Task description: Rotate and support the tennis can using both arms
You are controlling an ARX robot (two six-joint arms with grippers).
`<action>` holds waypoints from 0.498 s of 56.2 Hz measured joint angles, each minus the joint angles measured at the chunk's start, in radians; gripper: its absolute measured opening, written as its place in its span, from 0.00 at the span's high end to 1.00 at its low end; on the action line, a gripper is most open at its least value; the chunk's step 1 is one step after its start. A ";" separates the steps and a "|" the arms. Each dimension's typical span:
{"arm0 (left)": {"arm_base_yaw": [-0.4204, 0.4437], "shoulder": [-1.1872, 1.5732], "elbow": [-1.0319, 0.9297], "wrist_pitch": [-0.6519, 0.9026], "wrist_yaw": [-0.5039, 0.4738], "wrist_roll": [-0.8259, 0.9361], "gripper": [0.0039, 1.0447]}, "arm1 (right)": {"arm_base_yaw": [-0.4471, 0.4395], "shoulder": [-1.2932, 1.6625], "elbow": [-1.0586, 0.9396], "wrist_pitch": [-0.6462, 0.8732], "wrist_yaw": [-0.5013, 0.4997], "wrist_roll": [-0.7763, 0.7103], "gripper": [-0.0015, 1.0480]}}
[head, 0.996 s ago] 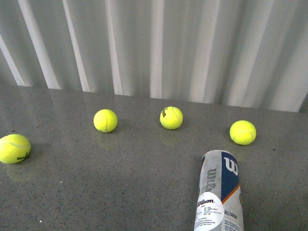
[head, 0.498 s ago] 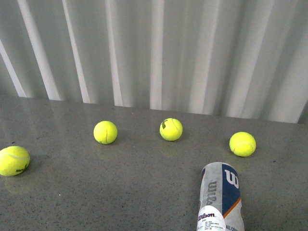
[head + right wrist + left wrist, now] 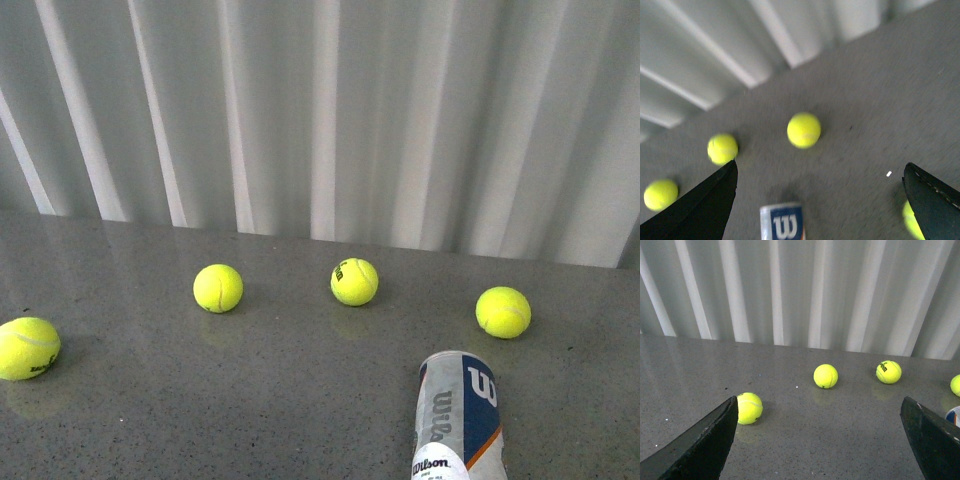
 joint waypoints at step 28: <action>0.000 0.000 0.000 0.000 0.000 0.000 0.06 | 0.355 0.437 0.097 -0.097 -0.098 0.056 0.07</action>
